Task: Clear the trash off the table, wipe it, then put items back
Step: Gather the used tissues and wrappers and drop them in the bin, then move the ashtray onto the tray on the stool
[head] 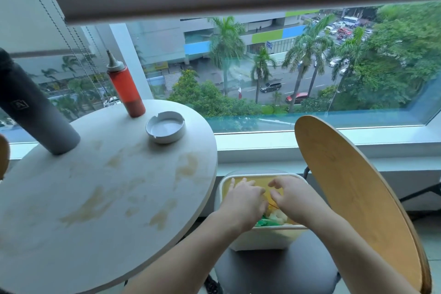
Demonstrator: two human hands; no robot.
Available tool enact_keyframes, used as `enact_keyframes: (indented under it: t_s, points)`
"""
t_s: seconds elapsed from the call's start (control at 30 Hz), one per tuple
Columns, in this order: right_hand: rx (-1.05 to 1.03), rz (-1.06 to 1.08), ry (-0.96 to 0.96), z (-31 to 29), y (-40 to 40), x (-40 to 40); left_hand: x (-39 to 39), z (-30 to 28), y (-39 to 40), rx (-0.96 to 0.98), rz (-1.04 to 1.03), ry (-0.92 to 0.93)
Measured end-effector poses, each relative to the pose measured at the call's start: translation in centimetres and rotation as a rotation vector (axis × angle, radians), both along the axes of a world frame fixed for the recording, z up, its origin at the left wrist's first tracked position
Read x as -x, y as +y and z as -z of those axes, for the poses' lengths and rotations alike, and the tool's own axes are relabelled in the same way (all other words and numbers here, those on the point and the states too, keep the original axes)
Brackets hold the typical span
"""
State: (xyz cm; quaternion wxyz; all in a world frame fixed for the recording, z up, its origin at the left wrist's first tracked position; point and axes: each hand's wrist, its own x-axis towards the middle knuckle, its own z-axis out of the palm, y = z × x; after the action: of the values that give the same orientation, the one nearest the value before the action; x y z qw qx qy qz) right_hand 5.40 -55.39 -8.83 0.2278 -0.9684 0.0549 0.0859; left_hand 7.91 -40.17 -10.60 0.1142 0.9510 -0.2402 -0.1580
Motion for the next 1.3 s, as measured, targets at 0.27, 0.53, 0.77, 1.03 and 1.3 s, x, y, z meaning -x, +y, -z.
enact_keyframes:
  t_s: [0.27, 0.53, 0.77, 1.03, 1.3]
  points:
    - [-0.072, 0.015, -0.214, -3.9, 2.8, 0.2, 1.7, -5.3, 2.2, 0.298, -0.068, -0.164]
    - [-0.215, -0.043, -0.366, -7.3, 7.6, -1.2, 1.8, -9.4, 7.2, 0.532, -0.107, -0.290]
    - [-0.211, -0.069, -0.434, -8.5, 12.4, -4.5, -1.0, -10.3, 13.7, 0.536, -0.248, -0.438]
    - [-0.194, -0.022, -0.437, -8.8, 17.5, -9.4, -6.6, -11.3, 20.4, 0.514, -0.342, -0.498]
    - [-0.089, -0.005, -0.412, -7.8, 20.0, -14.2, -12.1, -10.4, 22.9, 0.516, -0.369, -0.469]
